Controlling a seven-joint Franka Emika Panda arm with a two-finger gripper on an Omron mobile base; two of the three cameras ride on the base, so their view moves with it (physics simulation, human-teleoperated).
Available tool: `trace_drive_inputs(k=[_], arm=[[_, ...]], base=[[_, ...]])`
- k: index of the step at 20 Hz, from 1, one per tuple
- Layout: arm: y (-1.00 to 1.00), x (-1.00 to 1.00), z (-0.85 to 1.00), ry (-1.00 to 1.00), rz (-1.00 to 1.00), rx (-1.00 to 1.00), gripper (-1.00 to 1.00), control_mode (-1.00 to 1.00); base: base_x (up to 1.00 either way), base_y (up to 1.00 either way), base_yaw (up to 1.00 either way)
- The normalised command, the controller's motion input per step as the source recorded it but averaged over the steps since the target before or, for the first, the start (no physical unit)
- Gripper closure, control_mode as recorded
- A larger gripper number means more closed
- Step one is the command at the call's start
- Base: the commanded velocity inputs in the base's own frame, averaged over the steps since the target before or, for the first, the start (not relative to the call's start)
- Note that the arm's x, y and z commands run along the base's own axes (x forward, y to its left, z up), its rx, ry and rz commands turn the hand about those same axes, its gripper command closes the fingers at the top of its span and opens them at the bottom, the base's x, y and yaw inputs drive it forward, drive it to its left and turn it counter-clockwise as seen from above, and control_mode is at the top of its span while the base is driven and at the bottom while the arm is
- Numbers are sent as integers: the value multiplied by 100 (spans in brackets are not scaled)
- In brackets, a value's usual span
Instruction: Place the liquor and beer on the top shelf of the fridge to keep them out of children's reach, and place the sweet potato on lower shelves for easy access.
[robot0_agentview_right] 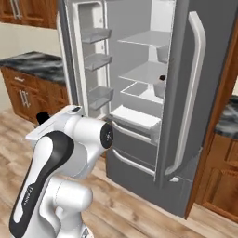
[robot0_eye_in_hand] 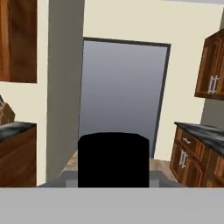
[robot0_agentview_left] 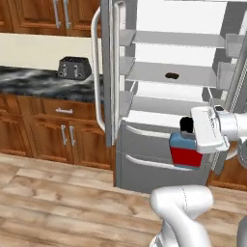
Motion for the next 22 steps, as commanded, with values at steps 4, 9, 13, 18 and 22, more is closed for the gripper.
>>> trace_drive_inputs(k=[4, 9, 13, 18, 22], arm=[[0, 0, 0, 0, 0, 0, 100, 100], [0, 0, 0, 0, 0, 0, 100, 100], [0, 0, 0, 0, 0, 0, 100, 100], [0, 0, 0, 0, 0, 0, 100, 100], [0, 0, 0, 0, 0, 0, 100, 100]], base=[[28, 41, -48], [28, 49, -46], [27, 55, -41], [40, 57, -31], [57, 32, -21]])
